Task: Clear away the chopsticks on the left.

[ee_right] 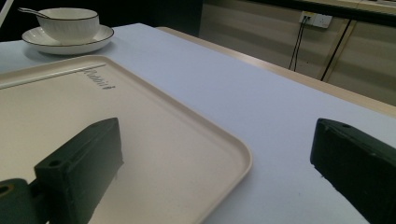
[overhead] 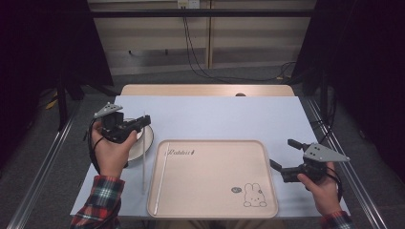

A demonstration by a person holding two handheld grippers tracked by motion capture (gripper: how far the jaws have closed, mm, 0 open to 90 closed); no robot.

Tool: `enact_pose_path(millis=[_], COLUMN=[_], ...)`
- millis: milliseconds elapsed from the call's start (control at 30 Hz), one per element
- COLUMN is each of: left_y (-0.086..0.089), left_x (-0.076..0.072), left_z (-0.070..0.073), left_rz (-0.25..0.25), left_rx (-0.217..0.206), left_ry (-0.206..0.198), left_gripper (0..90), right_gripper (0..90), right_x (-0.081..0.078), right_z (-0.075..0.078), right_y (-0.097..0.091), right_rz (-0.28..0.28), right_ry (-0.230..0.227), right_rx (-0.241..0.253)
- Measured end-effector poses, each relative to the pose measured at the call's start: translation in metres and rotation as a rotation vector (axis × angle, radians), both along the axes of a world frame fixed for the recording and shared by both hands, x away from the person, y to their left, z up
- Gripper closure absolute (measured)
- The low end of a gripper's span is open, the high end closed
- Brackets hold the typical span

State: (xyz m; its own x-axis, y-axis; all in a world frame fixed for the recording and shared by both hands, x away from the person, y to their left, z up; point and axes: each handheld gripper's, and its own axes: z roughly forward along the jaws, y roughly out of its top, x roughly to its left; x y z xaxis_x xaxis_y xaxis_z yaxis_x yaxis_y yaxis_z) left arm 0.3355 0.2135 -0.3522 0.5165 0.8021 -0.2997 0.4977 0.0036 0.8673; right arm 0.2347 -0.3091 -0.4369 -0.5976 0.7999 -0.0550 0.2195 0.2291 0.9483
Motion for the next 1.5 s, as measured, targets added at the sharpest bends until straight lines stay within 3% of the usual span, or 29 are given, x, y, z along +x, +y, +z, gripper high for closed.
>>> enact_pose_path(millis=[233,267,567,800,933,1000,1100,1333,1500], left_y=[-0.003,-0.004,-0.011,-0.016,-0.019,-0.019,-0.021,-0.022,-0.026], left_x=[-0.002,-0.002,-0.003,-0.002,-0.002,-0.001,-0.002,-0.003,-0.004], left_z=[0.011,0.012,0.013,0.003,-0.003,-0.004,-0.01,-0.023,-0.029], left_rz=[-0.007,0.003,-0.005,-0.01,-0.011,-0.007,-0.003,0.038,0.058], left_rx=[-0.019,-0.038,-0.048,-0.046,-0.018,-0.024,0.008,0.013,0.022], left_ry=[-0.015,-0.012,-0.012,0.025,0.042,0.048,0.07,0.115,0.124], left_gripper=[87.6,87.6,87.5,87.5,87.5,87.5,87.5,87.2,87.0], right_gripper=[1.5,1.5,1.6,1.6,1.6,1.6,1.6,1.6,1.5], right_x=[0.0,0.0,0.0,-0.001,-0.001,-0.001,-0.001,-0.002,-0.001], right_z=[0.0,0.0,0.0,0.001,0.001,0.001,0.001,0.001,0.0], right_y=[0.0,0.0,0.0,-0.001,-0.001,-0.001,-0.001,-0.001,-0.001], right_rz=[0.001,0.001,0.004,-0.001,0.0,-0.001,0.0,0.005,0.005], right_ry=[0.001,0.002,0.001,0.0,0.004,0.004,0.003,0.007,0.007], right_rx=[0.003,0.003,0.004,0.004,0.006,0.005,0.003,0.006,0.003])
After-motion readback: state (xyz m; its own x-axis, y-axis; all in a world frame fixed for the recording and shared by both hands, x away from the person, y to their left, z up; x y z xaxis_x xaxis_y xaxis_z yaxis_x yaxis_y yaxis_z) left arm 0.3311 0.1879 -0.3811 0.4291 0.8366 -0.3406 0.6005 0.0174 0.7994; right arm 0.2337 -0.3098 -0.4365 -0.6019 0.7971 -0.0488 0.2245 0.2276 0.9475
